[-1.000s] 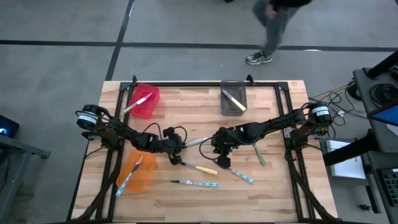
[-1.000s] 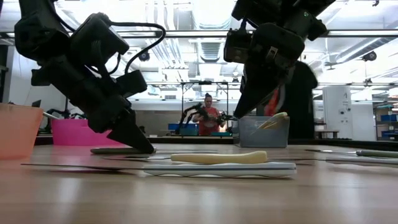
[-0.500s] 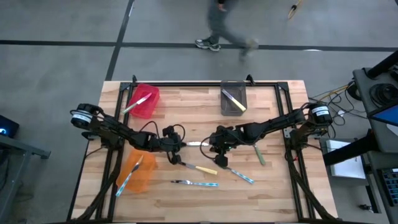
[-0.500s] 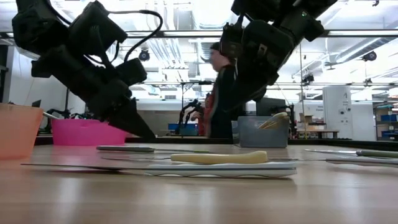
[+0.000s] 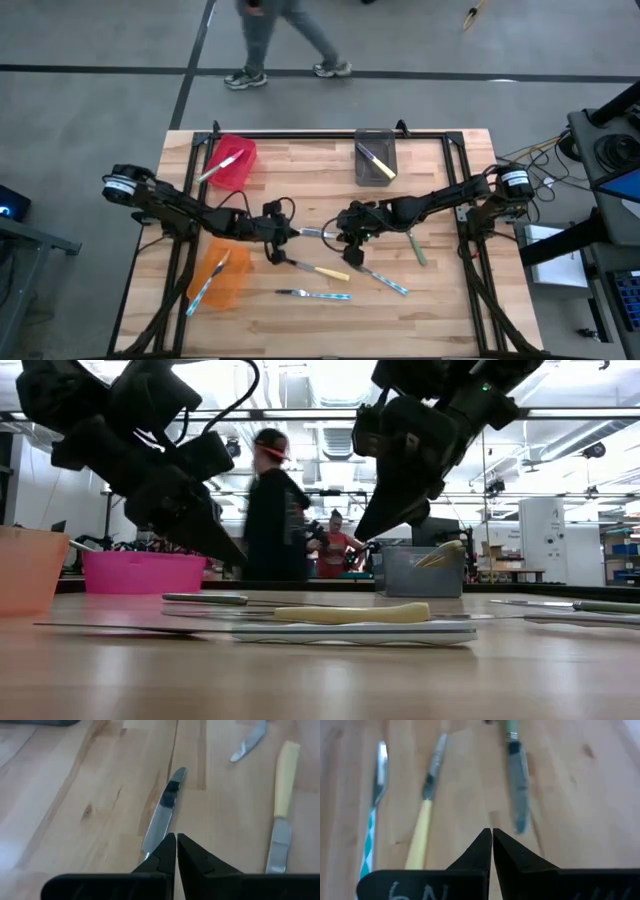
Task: Sort silverware by color (type)
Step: Put the left green knife into the red bin
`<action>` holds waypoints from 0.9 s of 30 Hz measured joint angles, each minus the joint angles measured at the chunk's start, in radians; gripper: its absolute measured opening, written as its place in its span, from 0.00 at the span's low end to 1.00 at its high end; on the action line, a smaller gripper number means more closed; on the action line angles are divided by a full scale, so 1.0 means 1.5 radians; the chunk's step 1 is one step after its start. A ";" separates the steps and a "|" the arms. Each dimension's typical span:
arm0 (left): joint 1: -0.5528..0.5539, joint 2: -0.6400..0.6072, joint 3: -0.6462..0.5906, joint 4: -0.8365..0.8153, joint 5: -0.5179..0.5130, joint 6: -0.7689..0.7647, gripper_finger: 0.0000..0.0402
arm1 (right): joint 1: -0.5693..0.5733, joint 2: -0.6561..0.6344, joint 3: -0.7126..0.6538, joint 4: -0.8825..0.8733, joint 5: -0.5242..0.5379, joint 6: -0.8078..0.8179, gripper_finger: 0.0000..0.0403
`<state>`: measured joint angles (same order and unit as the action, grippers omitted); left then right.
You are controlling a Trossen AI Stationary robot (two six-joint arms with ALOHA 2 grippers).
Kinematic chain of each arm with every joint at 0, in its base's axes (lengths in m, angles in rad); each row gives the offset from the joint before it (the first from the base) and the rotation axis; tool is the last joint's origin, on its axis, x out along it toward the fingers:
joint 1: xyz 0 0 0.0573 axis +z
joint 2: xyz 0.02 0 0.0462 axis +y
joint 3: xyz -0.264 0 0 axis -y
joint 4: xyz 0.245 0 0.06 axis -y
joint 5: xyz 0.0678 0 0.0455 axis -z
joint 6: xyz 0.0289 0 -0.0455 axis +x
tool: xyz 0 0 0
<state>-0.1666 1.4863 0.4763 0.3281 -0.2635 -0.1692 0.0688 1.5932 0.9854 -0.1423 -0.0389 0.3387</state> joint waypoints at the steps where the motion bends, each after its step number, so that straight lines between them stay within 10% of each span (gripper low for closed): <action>1: 0.003 -0.009 0.000 -0.019 0.009 0.009 0.00 | -0.009 0.000 0.008 -0.019 -0.010 0.006 0.02; 15: 0.025 -0.051 0.000 -0.105 0.008 0.033 0.00 | -0.053 -0.001 0.072 -0.356 -0.107 0.042 0.02; 27: 0.045 0.023 0.002 -0.006 0.006 0.056 0.11 | -0.053 0.046 0.069 -0.160 -0.079 -0.005 0.02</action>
<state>-0.0996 1.5208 0.4789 0.3190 -0.2543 -0.0847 -0.0113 1.6620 1.0885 -0.3816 -0.1570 0.3307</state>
